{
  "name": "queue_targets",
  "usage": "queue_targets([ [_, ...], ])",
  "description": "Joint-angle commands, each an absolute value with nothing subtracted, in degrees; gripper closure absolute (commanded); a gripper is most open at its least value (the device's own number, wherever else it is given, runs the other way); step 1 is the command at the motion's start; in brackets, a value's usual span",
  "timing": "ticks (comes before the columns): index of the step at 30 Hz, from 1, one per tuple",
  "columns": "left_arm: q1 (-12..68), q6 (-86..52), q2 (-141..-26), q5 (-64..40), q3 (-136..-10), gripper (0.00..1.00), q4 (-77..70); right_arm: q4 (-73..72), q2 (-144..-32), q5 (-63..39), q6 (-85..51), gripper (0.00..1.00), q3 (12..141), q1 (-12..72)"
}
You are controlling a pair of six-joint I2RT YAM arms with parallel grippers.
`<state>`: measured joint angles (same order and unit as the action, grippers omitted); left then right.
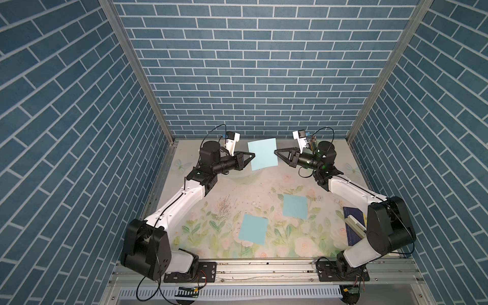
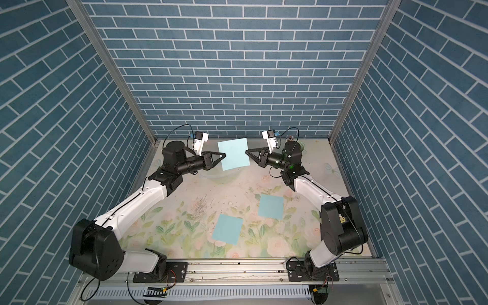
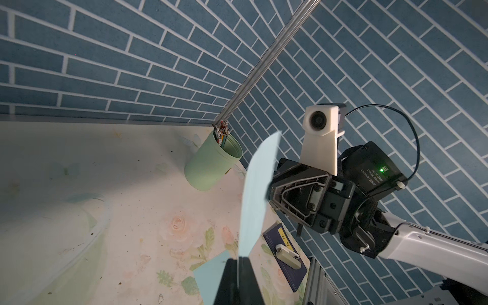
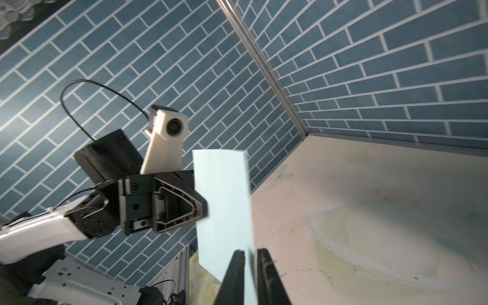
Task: Fold the square paper along the opposite sides
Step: Pick up the paper from the center of the board.
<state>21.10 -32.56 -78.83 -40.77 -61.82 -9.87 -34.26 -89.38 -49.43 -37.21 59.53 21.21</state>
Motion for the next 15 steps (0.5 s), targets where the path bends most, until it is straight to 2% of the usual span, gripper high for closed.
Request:
queue_targets([
  [1, 22.3, -29.97, -76.56, -39.67, -65.65, 1.0, -7.42, -26.9, -87.74, -42.17, -30.63, 0.82, 61.29, 20.57],
  [7, 26.78, -27.57, -77.66, -40.35, -71.11, 1.0, -4.83, -23.18, -91.95, -35.87, -28.21, 0.77, 63.62, 22.63],
  [15, 27.54, -24.48, -81.06, -37.16, -74.07, 1.0, -4.49, -27.58, -96.42, -39.74, -31.94, 0.74, 68.2, 26.54],
])
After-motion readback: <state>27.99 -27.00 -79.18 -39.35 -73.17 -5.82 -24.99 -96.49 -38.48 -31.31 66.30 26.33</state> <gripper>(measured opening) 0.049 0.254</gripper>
